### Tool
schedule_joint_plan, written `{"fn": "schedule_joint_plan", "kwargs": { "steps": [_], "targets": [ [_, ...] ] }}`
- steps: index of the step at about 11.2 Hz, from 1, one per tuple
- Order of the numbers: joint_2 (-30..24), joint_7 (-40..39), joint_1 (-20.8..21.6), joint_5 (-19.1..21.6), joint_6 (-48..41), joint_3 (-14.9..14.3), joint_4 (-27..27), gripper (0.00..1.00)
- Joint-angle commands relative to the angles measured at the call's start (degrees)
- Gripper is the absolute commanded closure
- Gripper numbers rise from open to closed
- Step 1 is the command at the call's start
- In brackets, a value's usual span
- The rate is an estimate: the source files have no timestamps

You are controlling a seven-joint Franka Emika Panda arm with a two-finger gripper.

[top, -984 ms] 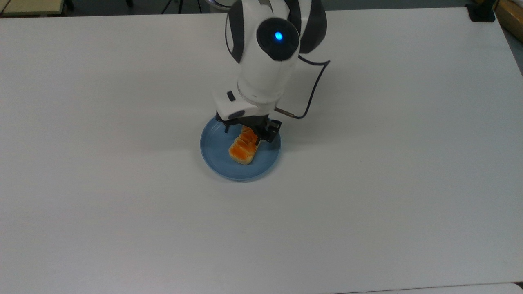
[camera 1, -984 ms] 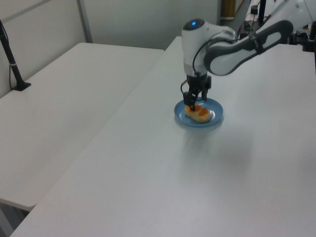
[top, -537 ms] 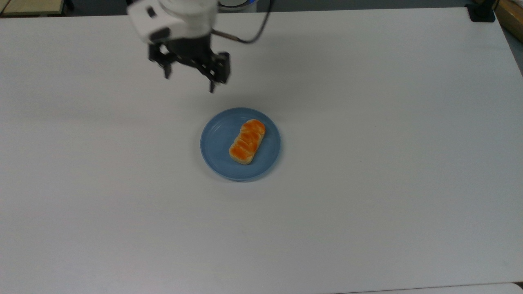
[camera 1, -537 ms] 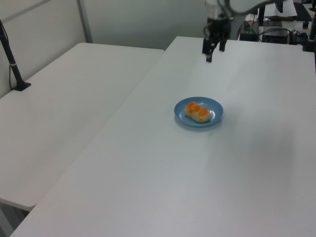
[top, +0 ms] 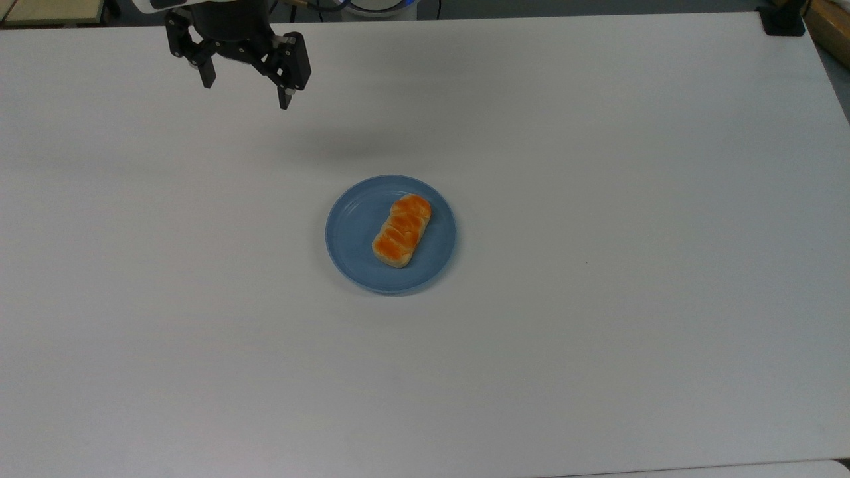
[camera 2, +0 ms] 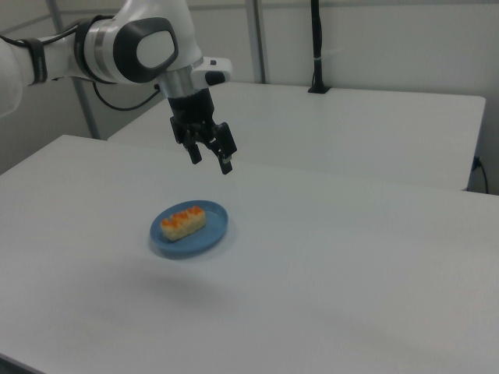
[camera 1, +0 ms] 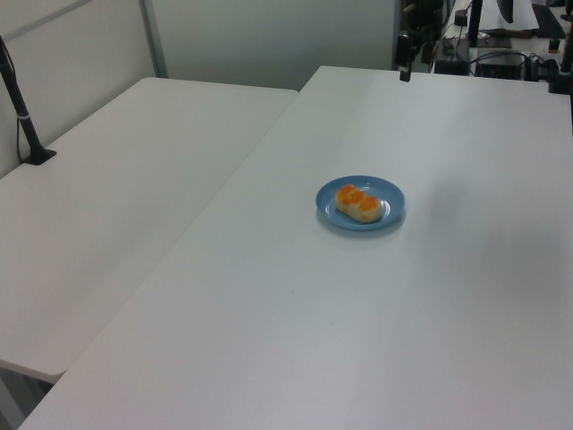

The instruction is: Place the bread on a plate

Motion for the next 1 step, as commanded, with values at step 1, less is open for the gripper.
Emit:
{"fn": "schedule_joint_plan", "kwargs": {
  "steps": [1],
  "targets": [
    [-1.59,-0.87,-0.24,0.90,-1.49,0.85,-1.77,0.00]
  ]
}}
